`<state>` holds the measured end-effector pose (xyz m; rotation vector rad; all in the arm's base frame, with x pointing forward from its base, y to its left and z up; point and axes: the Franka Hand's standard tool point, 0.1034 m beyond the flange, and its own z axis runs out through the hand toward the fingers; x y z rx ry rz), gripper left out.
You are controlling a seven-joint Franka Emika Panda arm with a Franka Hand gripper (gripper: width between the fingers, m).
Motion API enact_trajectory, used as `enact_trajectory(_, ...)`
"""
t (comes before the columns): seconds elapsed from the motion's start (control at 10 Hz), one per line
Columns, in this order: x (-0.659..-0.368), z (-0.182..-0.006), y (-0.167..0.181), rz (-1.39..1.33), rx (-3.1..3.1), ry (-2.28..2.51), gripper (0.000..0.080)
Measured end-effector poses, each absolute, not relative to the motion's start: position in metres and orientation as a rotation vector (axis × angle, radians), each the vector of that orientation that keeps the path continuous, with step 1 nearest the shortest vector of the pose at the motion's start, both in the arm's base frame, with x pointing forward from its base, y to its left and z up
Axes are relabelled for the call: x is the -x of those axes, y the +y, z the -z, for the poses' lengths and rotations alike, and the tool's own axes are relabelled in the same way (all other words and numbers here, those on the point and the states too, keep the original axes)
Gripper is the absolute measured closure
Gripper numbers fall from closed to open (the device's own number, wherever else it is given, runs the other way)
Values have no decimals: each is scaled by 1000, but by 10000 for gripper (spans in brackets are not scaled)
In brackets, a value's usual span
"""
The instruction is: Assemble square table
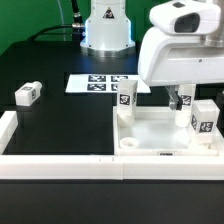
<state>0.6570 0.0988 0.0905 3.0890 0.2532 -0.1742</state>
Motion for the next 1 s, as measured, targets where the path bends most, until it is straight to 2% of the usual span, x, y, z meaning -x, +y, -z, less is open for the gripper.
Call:
enact_trajectory(0.7,-665,-85,106,204,-3085,253,150)
enact_trajectory(0.8,-665,-85,105,204,-3086,251,279)
enact_trajectory(0.9,-665,-85,105,204,-3086,250,279)
enact_trajectory(1.0,-665,-85,105,205,-3086,250,419)
